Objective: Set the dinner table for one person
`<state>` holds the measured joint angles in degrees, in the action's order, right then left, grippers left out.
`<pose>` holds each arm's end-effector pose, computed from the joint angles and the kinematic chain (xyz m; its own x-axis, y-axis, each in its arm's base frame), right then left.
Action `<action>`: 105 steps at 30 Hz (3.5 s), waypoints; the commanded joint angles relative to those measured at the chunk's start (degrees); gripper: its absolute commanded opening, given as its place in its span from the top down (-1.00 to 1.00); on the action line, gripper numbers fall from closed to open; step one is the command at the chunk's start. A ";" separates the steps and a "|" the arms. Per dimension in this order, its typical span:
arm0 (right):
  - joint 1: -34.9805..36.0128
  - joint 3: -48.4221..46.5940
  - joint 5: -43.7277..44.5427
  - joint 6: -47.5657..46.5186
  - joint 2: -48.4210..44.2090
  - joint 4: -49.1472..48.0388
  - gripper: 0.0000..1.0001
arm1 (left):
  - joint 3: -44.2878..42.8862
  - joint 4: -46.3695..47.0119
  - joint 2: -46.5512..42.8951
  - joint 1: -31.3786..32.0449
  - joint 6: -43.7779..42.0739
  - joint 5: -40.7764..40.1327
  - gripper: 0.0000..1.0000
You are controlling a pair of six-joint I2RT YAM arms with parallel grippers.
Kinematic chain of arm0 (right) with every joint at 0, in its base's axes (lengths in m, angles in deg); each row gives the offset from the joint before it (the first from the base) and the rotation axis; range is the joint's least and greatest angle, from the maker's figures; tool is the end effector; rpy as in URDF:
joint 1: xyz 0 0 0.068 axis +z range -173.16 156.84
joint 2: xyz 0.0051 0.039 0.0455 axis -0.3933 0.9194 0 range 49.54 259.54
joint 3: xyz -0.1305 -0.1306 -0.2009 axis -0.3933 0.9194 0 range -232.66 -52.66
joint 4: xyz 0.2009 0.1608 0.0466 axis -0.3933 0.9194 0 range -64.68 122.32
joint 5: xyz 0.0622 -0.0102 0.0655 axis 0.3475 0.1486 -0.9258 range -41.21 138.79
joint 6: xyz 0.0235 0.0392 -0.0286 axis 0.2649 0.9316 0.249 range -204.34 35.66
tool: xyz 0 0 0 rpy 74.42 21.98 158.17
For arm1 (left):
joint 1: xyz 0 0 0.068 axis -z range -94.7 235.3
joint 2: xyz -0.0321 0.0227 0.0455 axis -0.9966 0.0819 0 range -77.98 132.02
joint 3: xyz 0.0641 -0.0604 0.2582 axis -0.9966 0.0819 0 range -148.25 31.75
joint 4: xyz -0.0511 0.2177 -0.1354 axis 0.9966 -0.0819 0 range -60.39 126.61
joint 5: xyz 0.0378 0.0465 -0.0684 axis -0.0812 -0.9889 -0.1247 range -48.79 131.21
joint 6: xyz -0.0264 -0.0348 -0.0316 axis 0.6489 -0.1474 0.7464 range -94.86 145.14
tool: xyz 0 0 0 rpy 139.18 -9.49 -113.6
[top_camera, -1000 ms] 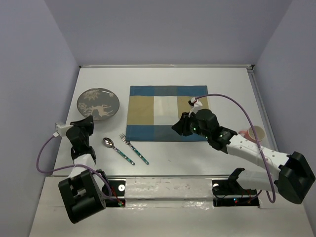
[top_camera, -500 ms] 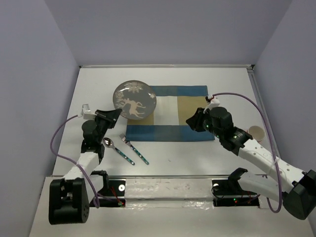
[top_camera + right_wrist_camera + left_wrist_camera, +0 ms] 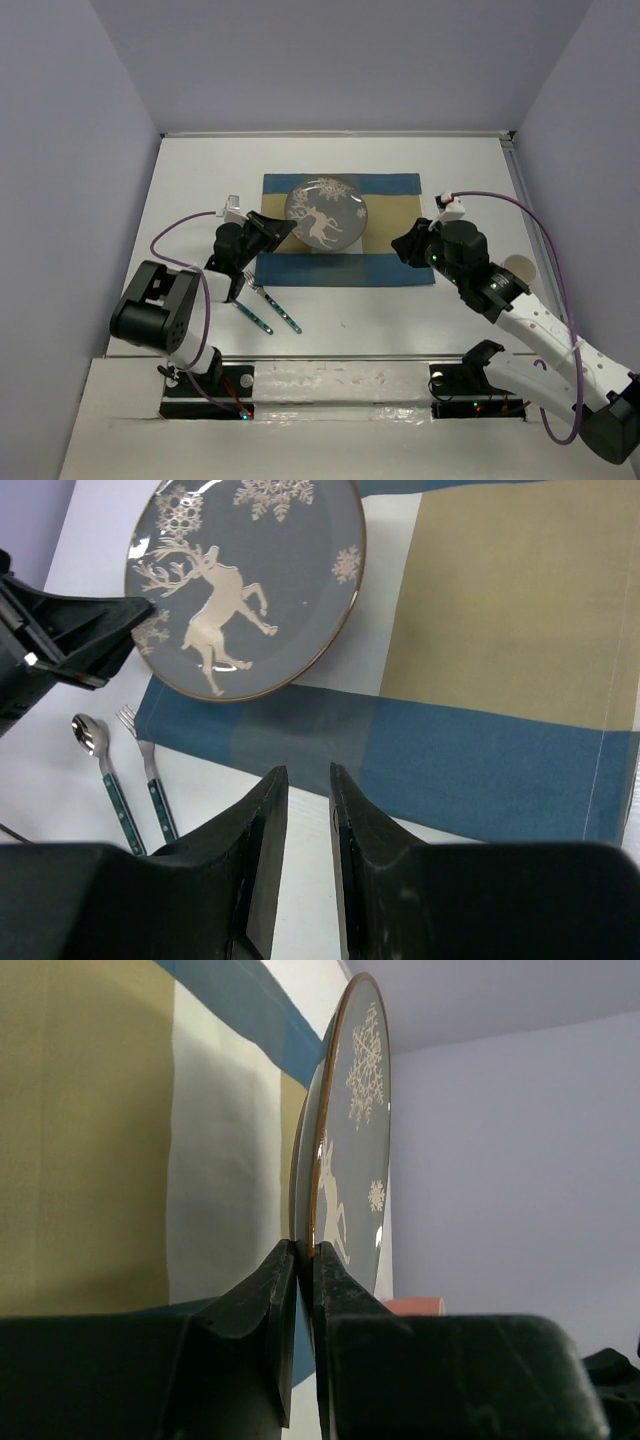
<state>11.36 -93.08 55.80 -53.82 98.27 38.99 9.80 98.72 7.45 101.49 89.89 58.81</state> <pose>0.1659 0.1089 0.2951 -0.5038 0.2652 -0.8221 -0.2478 0.8674 0.4316 0.2563 -0.0857 0.1817 -0.5127 -0.7489 -0.4199 0.2164 0.3605 -0.9073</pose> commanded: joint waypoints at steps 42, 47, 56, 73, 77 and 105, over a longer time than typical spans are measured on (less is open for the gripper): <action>-0.33 -0.62 10.03 1.11 -2.15 10.84 0.40 | -4.24 10.89 9.95 3.33 0.21 -3.01 -0.98; -0.86 -0.62 16.45 3.05 -3.90 14.88 0.36 | -3.27 -0.83 1.51 3.33 -4.80 -7.06 -0.98; -1.39 -3.43 22.00 5.69 -6.55 20.25 0.39 | -3.09 -9.63 -4.92 3.42 -8.85 -6.45 -0.98; -21.41 -6.25 32.46 7.71 0.57 25.10 0.21 | -11.07 -36.33 -44.28 10.62 -29.64 -8.91 -0.98; -28.01 -6.07 31.58 6.75 0.49 21.14 0.18 | -16.36 -45.65 -52.72 11.15 -36.52 -7.07 -0.98; -49.38 -2.20 8.11 1.47 17.36 7.34 0.25 | -15.75 -60.79 -65.83 18.18 -53.15 -10.49 -0.98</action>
<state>-37.51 -95.97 65.85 -52.02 115.49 50.34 -6.07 36.43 -58.21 119.11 38.04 47.82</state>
